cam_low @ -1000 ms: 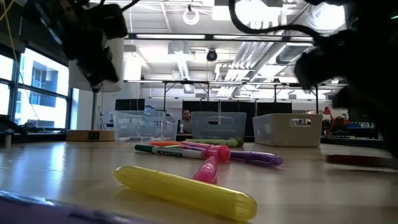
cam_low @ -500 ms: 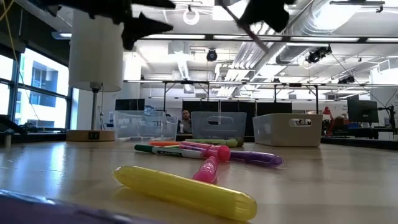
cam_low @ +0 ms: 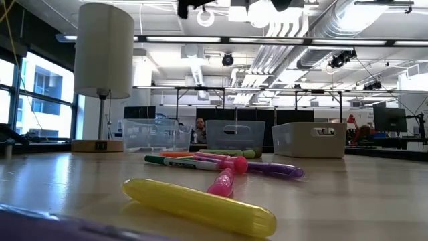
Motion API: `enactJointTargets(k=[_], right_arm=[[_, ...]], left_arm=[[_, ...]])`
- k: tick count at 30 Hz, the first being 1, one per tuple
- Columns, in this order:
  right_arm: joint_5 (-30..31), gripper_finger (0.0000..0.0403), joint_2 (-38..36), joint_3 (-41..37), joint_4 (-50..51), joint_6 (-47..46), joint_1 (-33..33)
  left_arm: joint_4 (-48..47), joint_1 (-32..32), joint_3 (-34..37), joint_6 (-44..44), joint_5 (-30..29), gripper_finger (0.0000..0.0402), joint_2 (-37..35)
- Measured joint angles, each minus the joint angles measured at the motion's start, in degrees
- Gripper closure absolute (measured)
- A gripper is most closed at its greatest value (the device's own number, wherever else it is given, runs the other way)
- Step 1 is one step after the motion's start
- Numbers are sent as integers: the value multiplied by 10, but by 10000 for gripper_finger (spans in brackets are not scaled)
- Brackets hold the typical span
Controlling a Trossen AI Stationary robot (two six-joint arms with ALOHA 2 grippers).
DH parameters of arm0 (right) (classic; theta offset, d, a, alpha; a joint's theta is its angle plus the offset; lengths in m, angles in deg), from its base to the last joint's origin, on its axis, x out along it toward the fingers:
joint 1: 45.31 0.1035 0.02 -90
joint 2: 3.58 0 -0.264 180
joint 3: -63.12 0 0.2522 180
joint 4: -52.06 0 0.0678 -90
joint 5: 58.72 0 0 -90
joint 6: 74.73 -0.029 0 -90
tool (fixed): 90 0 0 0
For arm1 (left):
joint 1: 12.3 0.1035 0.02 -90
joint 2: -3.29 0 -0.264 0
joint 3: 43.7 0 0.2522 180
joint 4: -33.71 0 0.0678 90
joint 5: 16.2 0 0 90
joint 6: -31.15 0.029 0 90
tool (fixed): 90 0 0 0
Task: Pick & Place Markers
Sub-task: Put the brown dry erase marker into the transparent bin, then put the green dry erase marker into the transparent bin
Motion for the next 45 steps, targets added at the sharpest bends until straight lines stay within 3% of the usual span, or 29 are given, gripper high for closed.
enactJointTargets(k=[8, 26, 31, 36, 39, 45], right_arm=[[-17, 391, -4, 0, 16, 29, 0], [-55, 402, -10, 0, 31, 52, 0], [-42, 402, -20, 2, 94, 50, 1], [-35, 402, -21, 2, 230, 50, -7], [-36, 403, -22, -25, 269, 45, -18], [-49, 403, -27, -152, 222, -24, -34]], left_arm=[[-42, 0, -71, -5, 1, 175, 50], [-104, 0, -76, -86, 27, 175, 50], [-161, 0, -74, -106, 16, 175, 50], [-235, 0, -73, -141, -1, 175, 44], [-288, 0, -73, -144, 14, 175, 45], [-405, 1, -75, -132, 39, 175, 45]])
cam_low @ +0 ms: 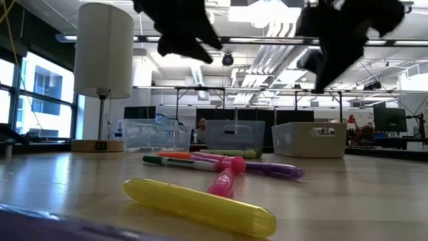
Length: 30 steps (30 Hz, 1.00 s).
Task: Pick & Place Markers
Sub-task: Put the green dry erase marker into the transparent bin
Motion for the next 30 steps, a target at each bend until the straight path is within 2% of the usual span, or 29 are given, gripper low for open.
enactJointTargets(k=[2, 7, 11, 15, 24, 30], right_arm=[[-2, 403, 0, -40, -27, -29, -2], [-23, 403, -1, -108, -101, -111, -2], [-32, 403, -1, -129, -134, -169, -1], [-29, 403, -1, -129, -145, -197, 1], [-1, 403, -1, -129, -168, -214, 17], [-1, 403, -1, -129, -169, -214, 18]], left_arm=[[-57, 3, -12, 19, 18, 175, 0], [-210, 17, -49, 98, 106, 175, 10], [-273, 19, -47, 154, 124, 175, 43], [-282, 18, -49, 218, 123, 175, 89], [-264, 18, -49, 259, 156, 175, 175], [-265, 18, -49, 262, 172, 207, 209]])
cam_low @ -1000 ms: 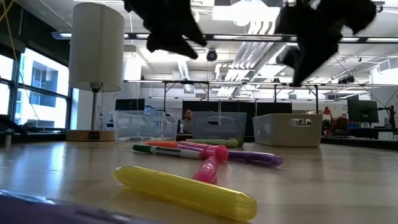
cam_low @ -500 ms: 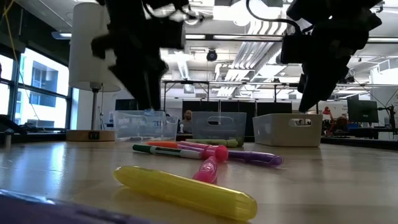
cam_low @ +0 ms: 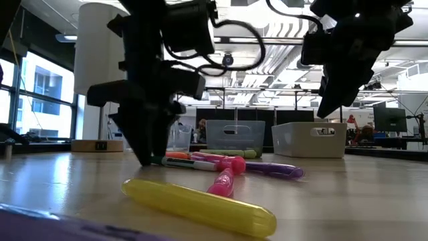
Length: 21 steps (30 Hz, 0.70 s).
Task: Pick & Place Markers
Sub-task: Put the green dry erase marker into the transparent bin
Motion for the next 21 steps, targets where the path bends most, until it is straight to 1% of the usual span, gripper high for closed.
enactJointTargets(k=[3, 6, 12, 14, 18, 20, 21], right_arm=[[-6, 403, 0, 0, 0, 0, 0], [-17, 403, 0, 0, 1, 3, 0], [-28, 403, 0, 0, 1, 22, 1], [-33, 403, 0, 0, 1, 31, 1], [-34, 403, 0, 0, 1, 47, 1], [-34, 403, 0, 0, 1, 55, 1], [-34, 403, 0, 0, 1, 58, 1]], left_arm=[[-2, 0, -2, -7, 4, 236, 8], [-2, -1, -2, -12, 10, 275, 9], [3, -9, -1, -18, 11, 374, 10], [-1, -16, -1, -45, 14, 382, 10], [-19, -29, -4, -106, 4, 372, 10], [-42, -39, -9, -122, -3, 373, 5], [-69, -42, -10, -124, 0, 377, -1]])
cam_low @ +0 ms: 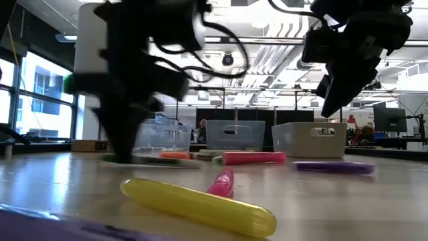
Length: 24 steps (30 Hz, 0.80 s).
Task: Pick & Place Markers
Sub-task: Put the green dry erase marker into the transparent bin
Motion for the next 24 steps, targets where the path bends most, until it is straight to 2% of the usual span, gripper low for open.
enactJointTargets(k=[6, 12, 17, 21, 24], right_arm=[[0, 403, 0, 0, -3, 11, 0], [14, 403, 1, 0, -15, 16, 0], [22, 403, 1, 0, -31, 16, -2], [49, 403, 1, 0, -36, -5, -2], [71, 403, 1, 0, -42, -29, -3]], left_arm=[[-58, -2, -24, -31, 22, 381, -65], [-93, 42, -23, -95, -42, 381, -172], [-116, 147, -23, -151, -81, 381, -246], [-110, 258, -24, -200, -97, 381, -258], [-89, 335, -27, -213, -76, 381, -252]])
